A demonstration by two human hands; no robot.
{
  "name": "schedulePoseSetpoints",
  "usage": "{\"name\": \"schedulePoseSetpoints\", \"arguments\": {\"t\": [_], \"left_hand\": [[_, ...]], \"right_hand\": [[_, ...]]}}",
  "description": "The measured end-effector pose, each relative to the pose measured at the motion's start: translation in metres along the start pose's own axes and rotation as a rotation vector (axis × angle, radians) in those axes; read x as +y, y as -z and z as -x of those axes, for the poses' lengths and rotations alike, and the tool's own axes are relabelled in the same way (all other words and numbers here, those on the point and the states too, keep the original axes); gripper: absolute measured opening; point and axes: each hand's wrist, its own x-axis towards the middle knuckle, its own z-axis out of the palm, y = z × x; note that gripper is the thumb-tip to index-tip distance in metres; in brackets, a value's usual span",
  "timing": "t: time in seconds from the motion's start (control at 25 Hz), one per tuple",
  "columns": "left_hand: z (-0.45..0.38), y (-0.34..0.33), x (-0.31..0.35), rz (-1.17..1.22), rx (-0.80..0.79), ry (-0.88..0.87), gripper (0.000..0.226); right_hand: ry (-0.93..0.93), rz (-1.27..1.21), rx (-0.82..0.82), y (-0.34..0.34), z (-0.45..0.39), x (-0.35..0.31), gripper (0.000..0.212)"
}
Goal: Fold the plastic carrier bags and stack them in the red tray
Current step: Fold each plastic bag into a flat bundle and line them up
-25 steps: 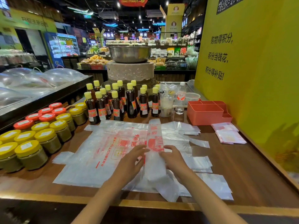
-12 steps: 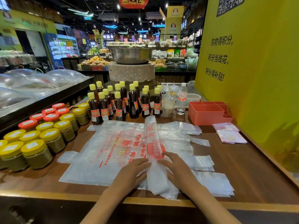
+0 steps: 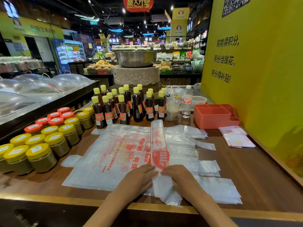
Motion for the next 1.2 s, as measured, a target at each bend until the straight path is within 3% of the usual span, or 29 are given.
{"name": "schedulePoseSetpoints", "arguments": {"t": [0.12, 0.24, 0.4, 0.52, 0.64, 0.72, 0.84, 1.04, 1.2], "left_hand": [[0.006, 0.006, 0.003, 0.206, -0.016, 0.111, 0.034], [0.005, 0.016, 0.011, 0.395, -0.006, 0.233, 0.018], [-0.015, 0.021, 0.021, 0.508, 0.152, 0.365, 0.003], [-0.023, 0.006, 0.026, 0.488, 0.156, 0.501, 0.014], [-0.023, -0.004, 0.031, 0.322, 0.182, 0.543, 0.018], [-0.022, -0.007, 0.032, 0.294, 0.194, 0.516, 0.019], [-0.020, -0.007, 0.032, 0.280, 0.183, 0.498, 0.021], [-0.020, -0.005, 0.033, 0.311, 0.186, 0.497, 0.018], [-0.019, -0.004, 0.030, 0.336, 0.170, 0.506, 0.018]], "right_hand": [[-0.136, -0.203, -0.109, 0.017, 0.001, -0.009, 0.038], [-0.240, -0.418, -0.059, 0.032, 0.004, -0.024, 0.032], [-0.475, -0.721, 0.074, 0.029, -0.011, -0.029, 0.024], [-0.596, -0.455, 0.090, 0.014, -0.014, -0.030, 0.031], [-0.492, -0.190, 0.123, -0.002, -0.007, -0.033, 0.010], [-0.418, -0.084, 0.177, -0.005, -0.005, -0.028, 0.011], [-0.400, -0.109, 0.204, -0.005, -0.009, -0.020, 0.015], [-0.105, -0.010, 0.003, -0.004, -0.025, -0.019, 0.031], [-0.221, -0.045, -0.121, 0.006, -0.061, -0.004, 0.041]]}}
